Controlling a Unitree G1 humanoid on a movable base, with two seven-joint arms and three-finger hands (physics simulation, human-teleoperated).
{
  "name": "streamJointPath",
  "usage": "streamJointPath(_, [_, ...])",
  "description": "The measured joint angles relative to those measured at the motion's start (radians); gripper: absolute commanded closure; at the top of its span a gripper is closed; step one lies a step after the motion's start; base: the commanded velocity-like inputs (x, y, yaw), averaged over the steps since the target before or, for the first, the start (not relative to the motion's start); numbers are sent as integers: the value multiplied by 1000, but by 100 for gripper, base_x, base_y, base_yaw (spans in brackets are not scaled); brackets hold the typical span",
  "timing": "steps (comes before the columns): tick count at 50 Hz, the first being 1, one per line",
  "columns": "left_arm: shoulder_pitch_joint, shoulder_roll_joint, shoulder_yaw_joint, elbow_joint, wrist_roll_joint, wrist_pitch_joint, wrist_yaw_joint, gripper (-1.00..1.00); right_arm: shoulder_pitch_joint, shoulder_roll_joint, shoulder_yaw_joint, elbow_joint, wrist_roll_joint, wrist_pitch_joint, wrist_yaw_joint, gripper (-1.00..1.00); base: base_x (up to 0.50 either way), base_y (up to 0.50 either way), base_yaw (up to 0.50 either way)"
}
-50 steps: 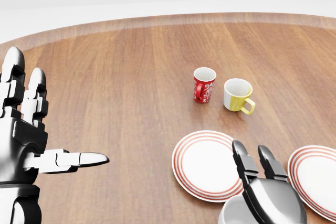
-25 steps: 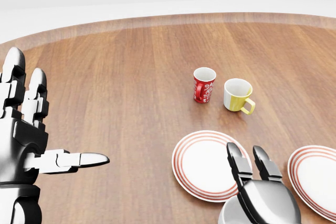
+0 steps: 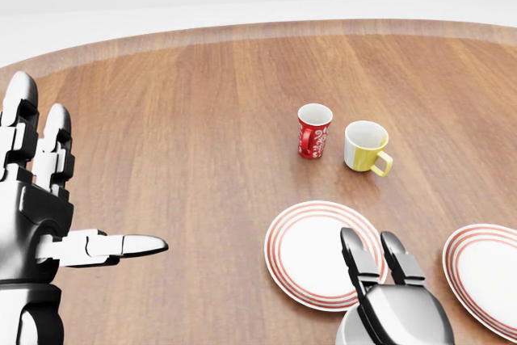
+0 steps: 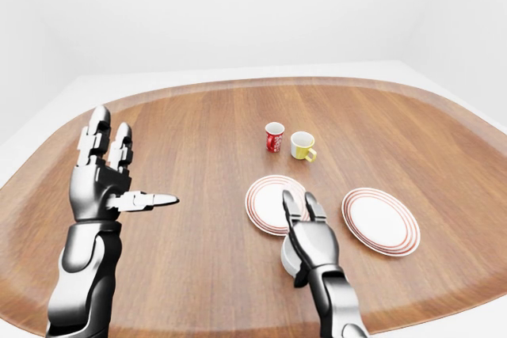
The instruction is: Put the white mug on the left plate.
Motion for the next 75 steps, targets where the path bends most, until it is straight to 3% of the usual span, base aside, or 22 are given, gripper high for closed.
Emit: streamJointPath(75, [-6,2,3,1,-7,0,4,-100,-51,-27,51,169,-49,-10,-44,-100,0,0,0])
